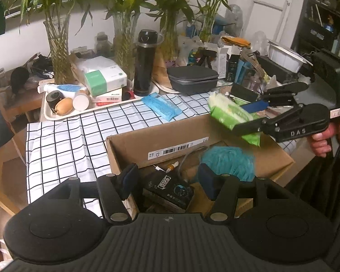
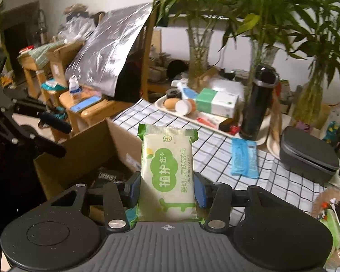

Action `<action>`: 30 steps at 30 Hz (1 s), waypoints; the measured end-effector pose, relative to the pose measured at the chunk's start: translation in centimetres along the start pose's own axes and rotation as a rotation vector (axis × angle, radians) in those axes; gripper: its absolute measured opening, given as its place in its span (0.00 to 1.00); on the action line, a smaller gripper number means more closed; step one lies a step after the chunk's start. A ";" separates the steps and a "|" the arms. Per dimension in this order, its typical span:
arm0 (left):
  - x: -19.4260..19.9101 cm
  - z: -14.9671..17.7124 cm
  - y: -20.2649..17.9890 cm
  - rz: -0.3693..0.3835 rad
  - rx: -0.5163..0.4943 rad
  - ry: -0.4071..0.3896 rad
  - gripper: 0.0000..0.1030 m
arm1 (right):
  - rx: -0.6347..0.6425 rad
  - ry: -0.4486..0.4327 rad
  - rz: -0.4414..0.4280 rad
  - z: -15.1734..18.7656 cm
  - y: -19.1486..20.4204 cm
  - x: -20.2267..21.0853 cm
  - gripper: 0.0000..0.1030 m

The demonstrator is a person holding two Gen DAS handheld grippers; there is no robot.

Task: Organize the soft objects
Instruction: 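Drop the wipes packet into the box with right tool while left tool drops the cable, then withdraw both tools from the box toward the blue packet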

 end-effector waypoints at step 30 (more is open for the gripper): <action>0.8 -0.3 0.6 -0.046 -0.003 -0.042 0.56 | 0.010 0.017 0.066 0.9 -0.1 0.1 1.00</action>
Point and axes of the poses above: each gripper's, at about its wrist camera, not at the fingertips, and x roughly against the way its jaws point, y to its left, z to its underside, the point moved 1 cm from there along -x, roughly the way its jaws point, and after that the axes turned 4 degrees about -x, right-handed, at the moved point
